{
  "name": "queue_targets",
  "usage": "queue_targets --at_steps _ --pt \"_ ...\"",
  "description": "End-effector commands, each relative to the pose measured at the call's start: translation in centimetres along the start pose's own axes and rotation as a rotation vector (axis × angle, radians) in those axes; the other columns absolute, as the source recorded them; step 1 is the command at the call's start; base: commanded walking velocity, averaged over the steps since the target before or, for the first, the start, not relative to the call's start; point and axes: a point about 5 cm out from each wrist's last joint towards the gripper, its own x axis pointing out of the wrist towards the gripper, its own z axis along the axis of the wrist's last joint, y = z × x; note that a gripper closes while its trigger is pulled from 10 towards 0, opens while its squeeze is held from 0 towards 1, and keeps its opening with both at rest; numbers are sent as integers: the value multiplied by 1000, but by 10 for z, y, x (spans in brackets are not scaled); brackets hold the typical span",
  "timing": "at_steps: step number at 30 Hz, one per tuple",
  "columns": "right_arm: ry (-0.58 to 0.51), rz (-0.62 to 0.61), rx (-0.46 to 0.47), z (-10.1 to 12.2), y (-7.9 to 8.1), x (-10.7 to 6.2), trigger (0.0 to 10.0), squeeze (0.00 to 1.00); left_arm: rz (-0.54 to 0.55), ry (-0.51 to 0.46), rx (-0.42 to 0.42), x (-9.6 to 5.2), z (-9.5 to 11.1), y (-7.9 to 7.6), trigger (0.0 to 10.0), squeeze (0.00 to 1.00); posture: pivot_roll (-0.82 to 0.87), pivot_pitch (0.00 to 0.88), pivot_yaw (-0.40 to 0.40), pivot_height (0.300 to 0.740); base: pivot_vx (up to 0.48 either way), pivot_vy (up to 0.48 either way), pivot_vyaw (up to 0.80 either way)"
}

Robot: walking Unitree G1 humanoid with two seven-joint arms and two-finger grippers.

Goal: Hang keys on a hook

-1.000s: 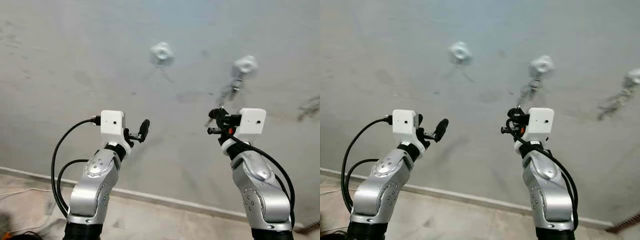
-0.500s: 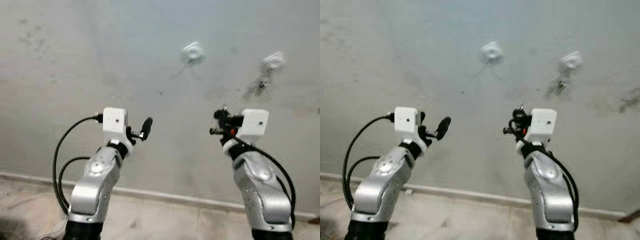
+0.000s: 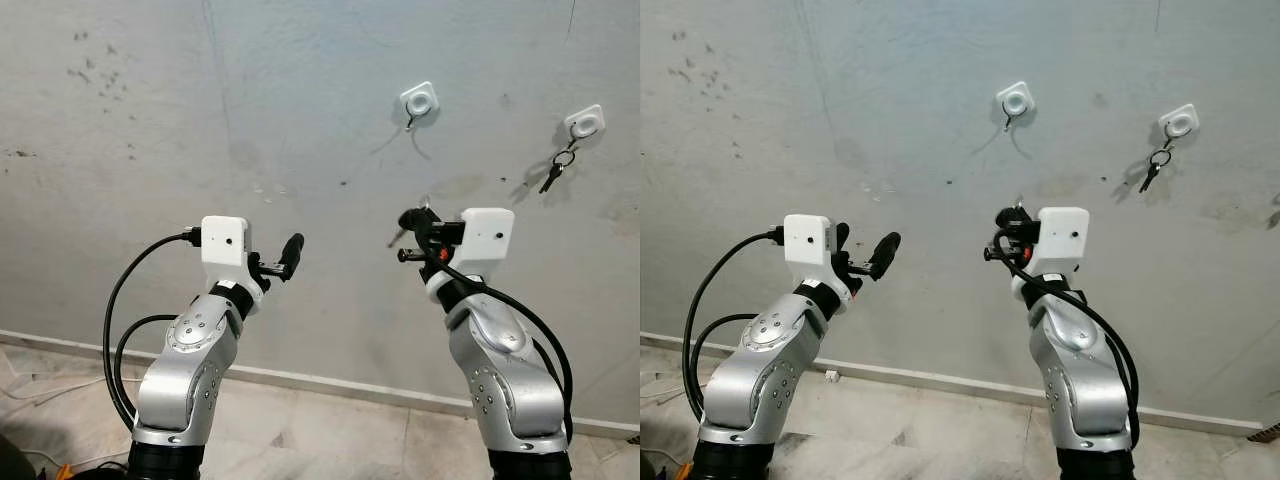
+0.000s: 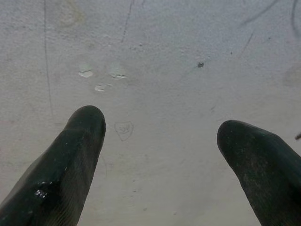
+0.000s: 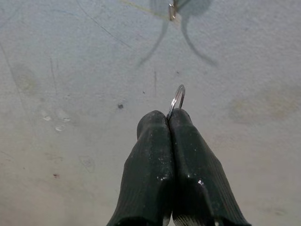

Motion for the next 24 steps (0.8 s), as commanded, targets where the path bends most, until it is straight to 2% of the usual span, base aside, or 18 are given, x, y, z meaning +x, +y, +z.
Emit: queue_targets --at_steps 1,10,16,20,21,22,24 --pt "-17 19 -6 4 4 3 10000 0 0 -16 16 0 5 2 10000 0 171 0 -29 740 0 0 0" --pt "-57 56 -6 11 12 10 10000 0 1 -12 21 -1 4 1 10000 0 174 0 -30 740 0 0 0" --pt "-115 115 25 23 22 12 10000 0 -36 -54 87 -3 11 -4 10000 0 180 0 -33 740 0 0 0" --pt "-132 117 -6 27 16 0 10000 0 -49 -62 157 -12 11 -2 10000 0 183 0 -37 740 0 0 0" --pt "-130 112 -10 27 12 -5 10000 0 -47 -58 167 -16 9 0 10000 0 183 0 -37 740 0 0 0" --pt "-121 102 -23 26 5 -18 10000 0 -37 -40 168 -22 4 5 10000 0 178 0 -36 740 0 0 0" --pt "-110 99 -34 25 1 -28 10000 0 -29 -23 177 -27 0 10 10000 0 169 0 -36 740 0 0 0"
